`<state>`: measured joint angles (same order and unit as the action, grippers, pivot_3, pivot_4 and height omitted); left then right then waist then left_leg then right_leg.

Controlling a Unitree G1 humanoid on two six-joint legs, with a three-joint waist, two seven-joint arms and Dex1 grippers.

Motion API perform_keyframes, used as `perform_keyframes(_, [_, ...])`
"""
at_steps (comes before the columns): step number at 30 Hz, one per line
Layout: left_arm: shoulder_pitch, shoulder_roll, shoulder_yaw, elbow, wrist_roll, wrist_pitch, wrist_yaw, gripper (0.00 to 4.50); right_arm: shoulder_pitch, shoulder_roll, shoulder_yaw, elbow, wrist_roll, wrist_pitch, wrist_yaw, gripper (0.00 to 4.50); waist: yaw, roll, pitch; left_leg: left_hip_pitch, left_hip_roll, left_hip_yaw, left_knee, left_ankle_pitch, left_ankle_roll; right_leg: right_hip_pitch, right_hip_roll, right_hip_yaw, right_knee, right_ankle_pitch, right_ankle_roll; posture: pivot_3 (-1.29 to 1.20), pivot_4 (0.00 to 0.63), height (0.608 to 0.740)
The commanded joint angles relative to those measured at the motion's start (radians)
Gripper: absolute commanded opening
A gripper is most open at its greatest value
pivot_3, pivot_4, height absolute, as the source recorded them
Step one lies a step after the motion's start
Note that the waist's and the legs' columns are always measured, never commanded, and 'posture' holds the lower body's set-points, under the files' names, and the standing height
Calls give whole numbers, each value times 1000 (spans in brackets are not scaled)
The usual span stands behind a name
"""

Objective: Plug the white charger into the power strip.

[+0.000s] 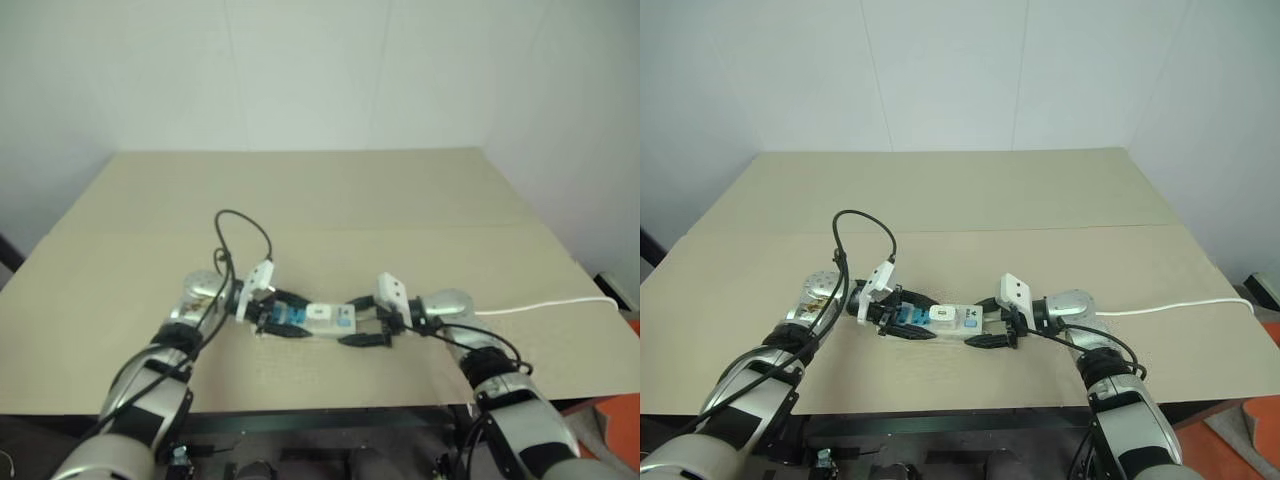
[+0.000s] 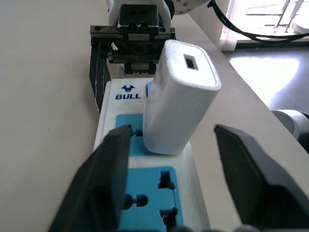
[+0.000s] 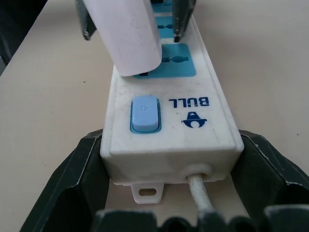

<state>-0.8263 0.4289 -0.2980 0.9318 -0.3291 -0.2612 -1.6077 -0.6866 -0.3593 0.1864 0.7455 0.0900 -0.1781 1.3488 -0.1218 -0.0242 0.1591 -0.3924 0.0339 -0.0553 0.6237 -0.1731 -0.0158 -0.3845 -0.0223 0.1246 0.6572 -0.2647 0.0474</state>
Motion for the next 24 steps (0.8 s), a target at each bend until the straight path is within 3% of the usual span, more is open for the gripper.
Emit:
perform_keyframes(1, [17,21,11,-39,-3,18,-7,4167,9,2,16,25,-18,6,-4,3413,-1,0,0,0,0,0,0,0,0,0,0,0,0,0,0,0,150,740])
perform_keyframes(2, [18,28,10,-53,-10,29,-7,4476,8,2,15,27,-18,5,-4,3413,-1,0,0,0,0,0,0,0,0,0,0,0,0,0,0,0,150,740])
perform_keyframes(10, [23,80,31,-89,-5,17,-7,4476,-7,12,16,49,-23,-6,-10,3413,-1,0,0,0,0,0,0,0,0,0,0,0,0,0,0,0,150,740])
perform_keyframes(15, [49,106,14,-184,-101,84,-7,4476,-16,16,14,64,-23,-13,-11,3413,-3,-1,1,0,0,0,0,0,0,-1,0,0,0,0,0,0,150,740])
perform_keyframes(24, [28,45,46,-212,-110,111,-7,4476,-19,19,15,75,-25,-19,-12,3413,-3,-1,1,0,1,0,0,0,0,-1,0,0,0,0,0,0,150,740])
